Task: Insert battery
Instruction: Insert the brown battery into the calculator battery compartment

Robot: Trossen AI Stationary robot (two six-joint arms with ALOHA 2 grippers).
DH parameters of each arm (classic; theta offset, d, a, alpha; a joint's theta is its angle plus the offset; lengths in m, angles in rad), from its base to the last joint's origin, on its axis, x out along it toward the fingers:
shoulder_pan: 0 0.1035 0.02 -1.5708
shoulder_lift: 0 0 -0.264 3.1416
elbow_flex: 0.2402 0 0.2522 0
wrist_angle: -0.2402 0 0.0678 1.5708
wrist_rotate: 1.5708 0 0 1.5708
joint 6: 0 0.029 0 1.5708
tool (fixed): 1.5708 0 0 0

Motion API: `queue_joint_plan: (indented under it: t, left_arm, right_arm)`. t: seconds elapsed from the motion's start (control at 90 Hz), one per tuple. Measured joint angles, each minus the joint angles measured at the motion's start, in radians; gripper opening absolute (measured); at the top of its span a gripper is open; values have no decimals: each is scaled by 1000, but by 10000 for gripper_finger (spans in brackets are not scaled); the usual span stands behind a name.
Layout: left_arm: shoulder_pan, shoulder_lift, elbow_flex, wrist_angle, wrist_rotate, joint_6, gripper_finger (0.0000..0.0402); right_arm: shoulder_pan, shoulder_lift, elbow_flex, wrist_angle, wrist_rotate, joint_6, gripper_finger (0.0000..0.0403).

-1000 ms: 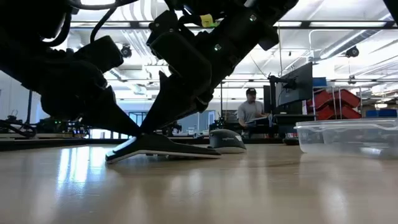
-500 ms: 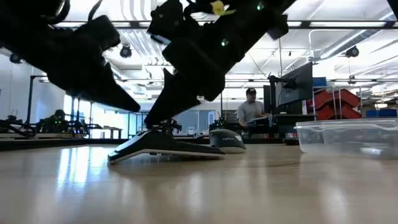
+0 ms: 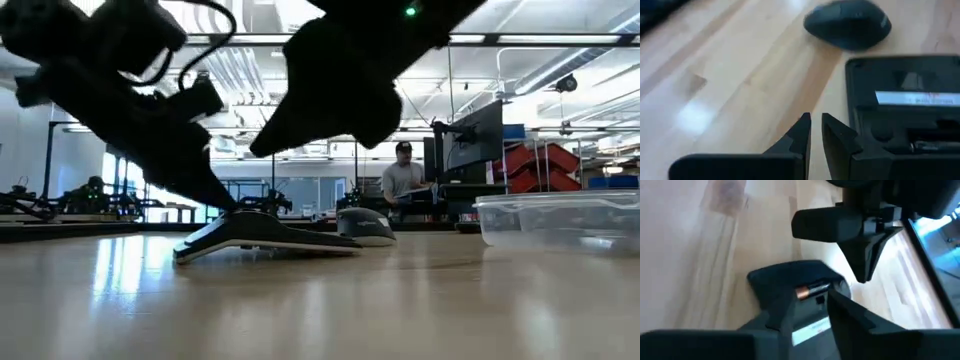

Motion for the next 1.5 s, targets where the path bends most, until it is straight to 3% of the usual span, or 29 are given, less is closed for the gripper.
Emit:
queue_joint_plan:
  t: [0.278, 0.389, 0.544, 0.722, 1.067, 1.289, 1.5]
  left_arm:
    - [11, 64, 1, 15, 54, -29, 27]
    - [10, 104, 2, 56, 89, -64, 27]
    - [-4, 162, 6, 146, 102, -100, 27]
    - [-16, 161, 16, 148, 124, -98, 27]
    - [-16, 76, 10, 83, 284, -26, 27]
    - [-19, 26, 11, -24, 311, -18, 27]
    - [-22, 27, 14, -22, 332, -4, 27]
  right_arm:
    - [12, 32, -51, -38, -11, 77, 219]
    - [12, 87, -51, -21, -30, 62, 239]
    - [14, 141, -34, 12, 33, 77, 251]
    - [11, 146, -32, 5, 64, 85, 233]
    - [5, 140, -4, -4, 71, -6, 172]
    - [6, 125, 44, -21, 89, -65, 145]
    - [-10, 115, 89, -20, 99, -109, 120]
